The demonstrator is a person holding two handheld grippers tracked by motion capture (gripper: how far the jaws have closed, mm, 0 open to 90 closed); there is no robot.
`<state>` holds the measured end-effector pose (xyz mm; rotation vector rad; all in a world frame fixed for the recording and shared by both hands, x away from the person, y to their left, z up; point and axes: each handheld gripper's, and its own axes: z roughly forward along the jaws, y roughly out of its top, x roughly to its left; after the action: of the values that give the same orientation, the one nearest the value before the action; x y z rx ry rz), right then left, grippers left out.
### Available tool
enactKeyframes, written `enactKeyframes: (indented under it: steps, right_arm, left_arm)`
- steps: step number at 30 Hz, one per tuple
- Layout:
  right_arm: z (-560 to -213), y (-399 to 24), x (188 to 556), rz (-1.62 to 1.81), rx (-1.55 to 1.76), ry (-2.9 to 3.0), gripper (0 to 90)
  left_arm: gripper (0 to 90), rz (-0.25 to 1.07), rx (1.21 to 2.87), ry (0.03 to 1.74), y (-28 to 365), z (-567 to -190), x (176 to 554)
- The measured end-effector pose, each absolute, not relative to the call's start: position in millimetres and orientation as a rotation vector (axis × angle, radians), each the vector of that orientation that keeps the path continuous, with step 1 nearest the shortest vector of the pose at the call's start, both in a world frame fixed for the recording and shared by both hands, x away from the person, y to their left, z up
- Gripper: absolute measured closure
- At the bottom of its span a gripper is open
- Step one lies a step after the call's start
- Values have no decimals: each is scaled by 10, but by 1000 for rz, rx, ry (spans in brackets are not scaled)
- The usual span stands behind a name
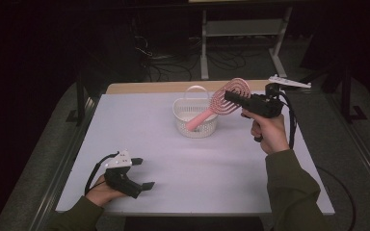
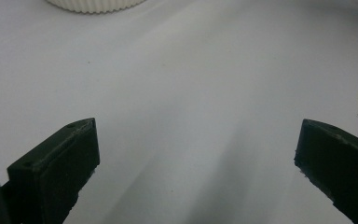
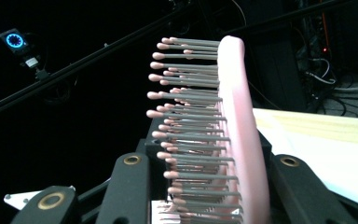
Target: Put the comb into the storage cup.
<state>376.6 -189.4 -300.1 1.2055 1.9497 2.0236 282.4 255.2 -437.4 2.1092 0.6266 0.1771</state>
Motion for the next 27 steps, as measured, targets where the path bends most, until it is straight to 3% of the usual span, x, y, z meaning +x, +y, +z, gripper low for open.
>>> enactKeyframes:
  steps: [27]
  right_arm:
    - [-3062,-2119,3964,1984,1313,1805,629]
  left_arm:
    - [0,178,2112,644,2547,-4382,2825]
